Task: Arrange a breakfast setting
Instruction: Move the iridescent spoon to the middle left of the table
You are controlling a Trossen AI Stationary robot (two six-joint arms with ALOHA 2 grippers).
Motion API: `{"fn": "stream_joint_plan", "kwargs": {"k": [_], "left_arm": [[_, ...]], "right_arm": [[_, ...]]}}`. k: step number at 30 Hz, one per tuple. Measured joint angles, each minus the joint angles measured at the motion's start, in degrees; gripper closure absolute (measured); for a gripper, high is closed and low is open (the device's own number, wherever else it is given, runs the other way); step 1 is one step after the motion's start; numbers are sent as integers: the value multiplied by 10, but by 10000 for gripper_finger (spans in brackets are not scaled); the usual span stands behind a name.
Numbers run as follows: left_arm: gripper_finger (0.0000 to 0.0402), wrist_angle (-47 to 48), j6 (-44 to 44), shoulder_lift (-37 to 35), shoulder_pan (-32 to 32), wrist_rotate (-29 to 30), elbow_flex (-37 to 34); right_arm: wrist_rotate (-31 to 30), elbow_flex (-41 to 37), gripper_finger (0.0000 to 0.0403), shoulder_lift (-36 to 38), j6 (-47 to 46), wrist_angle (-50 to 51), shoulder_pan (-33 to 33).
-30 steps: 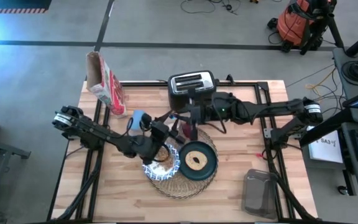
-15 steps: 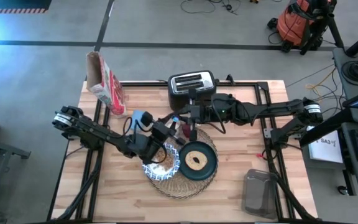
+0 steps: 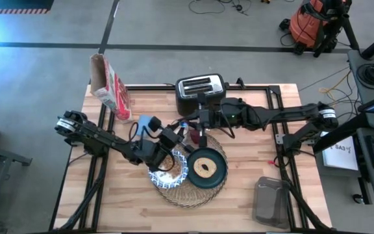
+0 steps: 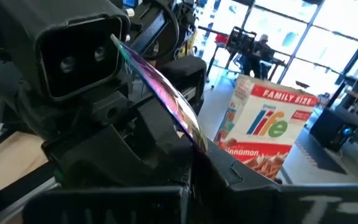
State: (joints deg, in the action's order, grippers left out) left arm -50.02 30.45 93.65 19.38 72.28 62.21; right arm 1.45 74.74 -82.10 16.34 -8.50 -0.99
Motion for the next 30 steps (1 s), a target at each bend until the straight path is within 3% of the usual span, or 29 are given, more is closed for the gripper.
{"fn": "stream_joint_plan", "kwargs": {"k": [7, 21, 30], "left_arm": [[400, -1, 4, -1, 0, 0, 0], [401, 11, 3, -14, 4, 3, 0], [401, 53, -10, -43, 34, 5, 0]], "right_arm": [[-2, 0, 377, 29, -31, 58, -2], [-3, 0, 226, 119, -124, 154, -2], [-32, 0, 219, 153, -158, 222, -2]]}}
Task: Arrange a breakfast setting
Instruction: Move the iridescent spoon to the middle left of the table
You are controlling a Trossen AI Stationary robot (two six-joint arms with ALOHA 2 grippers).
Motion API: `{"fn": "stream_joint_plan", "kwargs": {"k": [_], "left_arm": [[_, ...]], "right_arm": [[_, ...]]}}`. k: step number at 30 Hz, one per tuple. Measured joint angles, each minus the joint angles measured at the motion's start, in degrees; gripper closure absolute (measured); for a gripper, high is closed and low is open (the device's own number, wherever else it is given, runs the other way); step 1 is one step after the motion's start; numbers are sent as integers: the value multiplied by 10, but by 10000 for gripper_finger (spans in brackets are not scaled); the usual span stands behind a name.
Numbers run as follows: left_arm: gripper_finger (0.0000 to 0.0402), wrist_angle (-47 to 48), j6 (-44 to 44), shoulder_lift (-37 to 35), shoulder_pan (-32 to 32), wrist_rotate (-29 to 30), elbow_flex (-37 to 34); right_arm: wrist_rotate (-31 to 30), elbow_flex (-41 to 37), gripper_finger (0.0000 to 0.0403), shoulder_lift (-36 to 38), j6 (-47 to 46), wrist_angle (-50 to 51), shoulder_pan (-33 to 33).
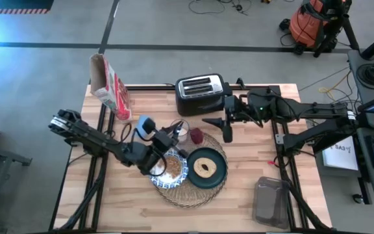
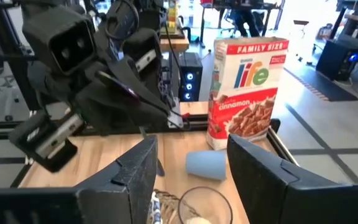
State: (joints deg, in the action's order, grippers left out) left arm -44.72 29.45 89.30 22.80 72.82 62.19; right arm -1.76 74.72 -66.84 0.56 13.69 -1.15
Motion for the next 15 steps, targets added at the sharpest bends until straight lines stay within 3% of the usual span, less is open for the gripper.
{"fn": "stream_joint_plan", "kwargs": {"k": [6, 15], "left_arm": [[401, 41, -23, -16, 37, 21, 0], [401, 84, -47, -56, 134, 171, 0]], "right_arm": [[0, 0, 232, 0, -7, 24, 0], [-16, 0, 243, -1, -10, 60, 0]]}}
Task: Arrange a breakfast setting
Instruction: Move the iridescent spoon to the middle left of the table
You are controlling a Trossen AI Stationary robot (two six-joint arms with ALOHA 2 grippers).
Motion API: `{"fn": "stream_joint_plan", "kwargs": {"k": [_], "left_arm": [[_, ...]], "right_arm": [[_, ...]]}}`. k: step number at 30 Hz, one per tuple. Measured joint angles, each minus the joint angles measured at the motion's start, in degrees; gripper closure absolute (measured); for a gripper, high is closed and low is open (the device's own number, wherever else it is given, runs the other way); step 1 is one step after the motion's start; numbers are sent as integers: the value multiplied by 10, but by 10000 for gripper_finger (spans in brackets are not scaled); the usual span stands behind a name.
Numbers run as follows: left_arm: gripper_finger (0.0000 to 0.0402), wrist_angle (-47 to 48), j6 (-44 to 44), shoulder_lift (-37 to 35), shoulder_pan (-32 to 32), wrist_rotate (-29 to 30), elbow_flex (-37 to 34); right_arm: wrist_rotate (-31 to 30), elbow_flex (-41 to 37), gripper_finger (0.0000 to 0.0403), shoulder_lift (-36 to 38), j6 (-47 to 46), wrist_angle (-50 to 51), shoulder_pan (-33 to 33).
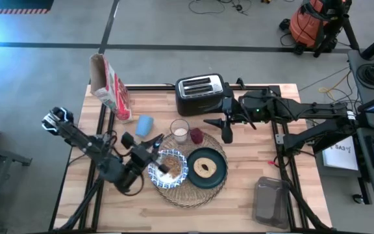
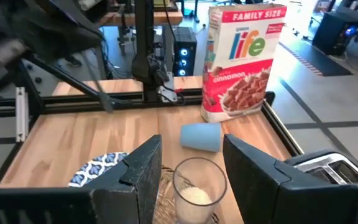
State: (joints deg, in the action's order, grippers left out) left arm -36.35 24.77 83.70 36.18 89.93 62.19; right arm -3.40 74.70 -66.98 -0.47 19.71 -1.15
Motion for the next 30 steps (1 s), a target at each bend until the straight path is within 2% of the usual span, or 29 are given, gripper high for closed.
{"fn": "stream_joint_plan", "kwargs": {"k": [4, 6, 8, 11, 15, 19, 24, 30], "left_arm": [[401, 2, -5, -7, 11, -24, 0], [401, 20, -5, -4, 3, -66, -1], [401, 36, -15, 0, -11, -138, -1], [401, 72, -77, 2, -43, -268, -1], [401, 147, -209, 0, -105, -456, -1], [401, 244, -343, -1, -164, -587, -1], [401, 367, -488, -12, -191, -663, -1], [401, 532, -691, -42, -181, -669, -1]], "right_arm": [[-12, 0, 244, -2, 7, 0, 0], [-12, 0, 246, -3, 11, 0, 0], [-12, 0, 249, -5, 11, -2, 0], [-12, 0, 252, -7, 11, -1, 0], [-13, 0, 252, -11, 11, -1, 0], [-13, 0, 254, -14, 11, 0, 0], [-13, 0, 257, -14, 11, 17, 0], [-13, 0, 259, -14, 10, 44, 0]]}}
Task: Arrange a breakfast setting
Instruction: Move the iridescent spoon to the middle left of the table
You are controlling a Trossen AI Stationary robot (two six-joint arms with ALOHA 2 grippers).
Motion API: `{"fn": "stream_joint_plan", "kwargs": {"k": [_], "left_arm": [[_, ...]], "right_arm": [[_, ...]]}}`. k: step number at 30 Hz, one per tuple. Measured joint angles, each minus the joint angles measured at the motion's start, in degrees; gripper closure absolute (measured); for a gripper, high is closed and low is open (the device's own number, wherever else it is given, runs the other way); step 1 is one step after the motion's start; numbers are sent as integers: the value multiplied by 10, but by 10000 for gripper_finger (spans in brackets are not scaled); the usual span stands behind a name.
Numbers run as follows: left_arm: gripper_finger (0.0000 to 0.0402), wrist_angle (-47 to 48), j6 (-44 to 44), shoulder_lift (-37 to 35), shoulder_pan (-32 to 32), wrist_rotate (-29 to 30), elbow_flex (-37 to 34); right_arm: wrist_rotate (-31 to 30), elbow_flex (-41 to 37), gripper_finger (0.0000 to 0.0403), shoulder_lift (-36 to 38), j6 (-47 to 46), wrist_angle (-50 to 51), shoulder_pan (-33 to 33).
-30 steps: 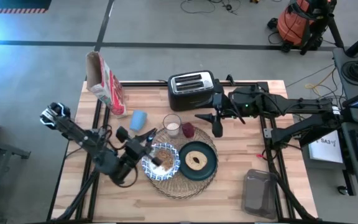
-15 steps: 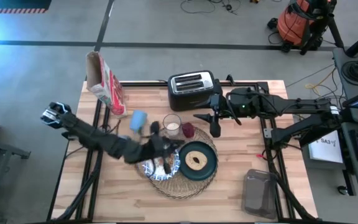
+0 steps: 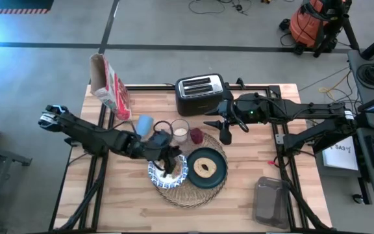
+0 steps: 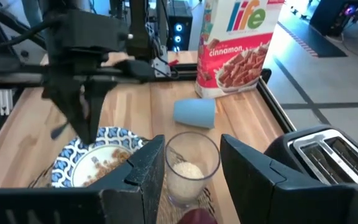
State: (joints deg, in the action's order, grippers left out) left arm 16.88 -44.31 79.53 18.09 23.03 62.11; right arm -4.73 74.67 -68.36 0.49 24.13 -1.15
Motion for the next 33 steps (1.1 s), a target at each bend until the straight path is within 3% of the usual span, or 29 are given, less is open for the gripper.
{"fn": "stream_joint_plan", "kwargs": {"k": [4, 9, 14, 24, 33], "left_arm": [[401, 112, -124, -20, 12, -2, 0], [401, 277, -262, -45, 11, -54, 0], [401, 375, -346, -63, 20, -71, 0], [402, 395, -395, -52, 26, -87, -41], [402, 317, -434, -64, 26, -101, -160]], "right_arm": [[0, 0, 258, 0, 0, 11, 0], [0, 0, 259, 0, -1, 26, 0], [0, 0, 261, 0, -6, 48, 0], [0, -4, 261, 0, -10, 79, 0], [0, -11, 262, 0, -20, 95, 0]]}}
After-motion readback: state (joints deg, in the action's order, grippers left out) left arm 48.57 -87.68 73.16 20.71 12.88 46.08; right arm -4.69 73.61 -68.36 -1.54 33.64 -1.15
